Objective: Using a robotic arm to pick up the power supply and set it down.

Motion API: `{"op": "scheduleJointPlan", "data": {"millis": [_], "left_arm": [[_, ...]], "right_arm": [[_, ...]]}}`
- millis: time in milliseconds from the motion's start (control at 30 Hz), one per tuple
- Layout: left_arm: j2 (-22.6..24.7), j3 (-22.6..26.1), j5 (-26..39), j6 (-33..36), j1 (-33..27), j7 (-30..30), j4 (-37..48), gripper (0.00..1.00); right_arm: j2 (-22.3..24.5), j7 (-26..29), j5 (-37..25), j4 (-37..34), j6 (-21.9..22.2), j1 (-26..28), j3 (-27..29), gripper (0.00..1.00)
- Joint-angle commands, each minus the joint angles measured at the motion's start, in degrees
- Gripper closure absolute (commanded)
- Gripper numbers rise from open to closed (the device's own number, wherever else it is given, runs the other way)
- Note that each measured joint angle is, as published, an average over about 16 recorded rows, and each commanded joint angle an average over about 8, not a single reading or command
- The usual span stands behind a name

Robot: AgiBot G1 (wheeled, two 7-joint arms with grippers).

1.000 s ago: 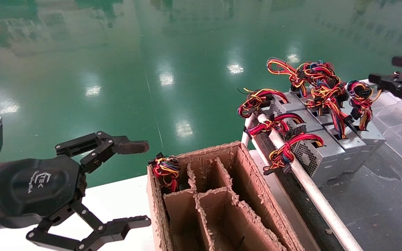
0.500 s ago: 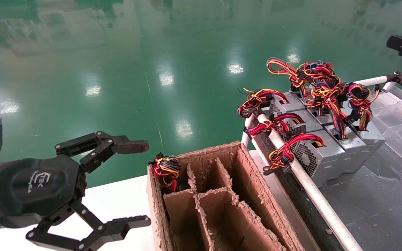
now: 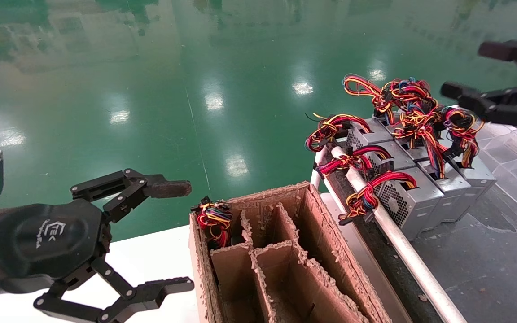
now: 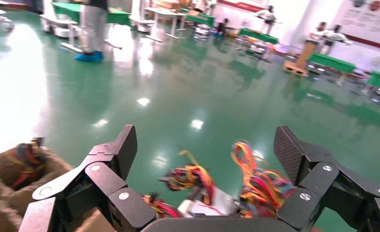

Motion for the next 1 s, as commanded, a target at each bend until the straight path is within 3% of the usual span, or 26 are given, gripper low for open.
{"op": "scheduleJointPlan", "data": {"millis": [33, 1000], "left_arm": [[0.0, 0.0, 0.0, 0.0, 0.0, 0.0, 0.0, 0.00], [0.0, 0.0, 0.0, 0.0, 0.0, 0.0, 0.0, 0.00]], "right_arm": [[0.1, 0.9, 0.7, 2.5, -0.1, -1.6, 0.3, 0.00], [1.1, 14.5, 10.9, 39.0, -2.2, -24.2, 4.8, 0.00]]}}
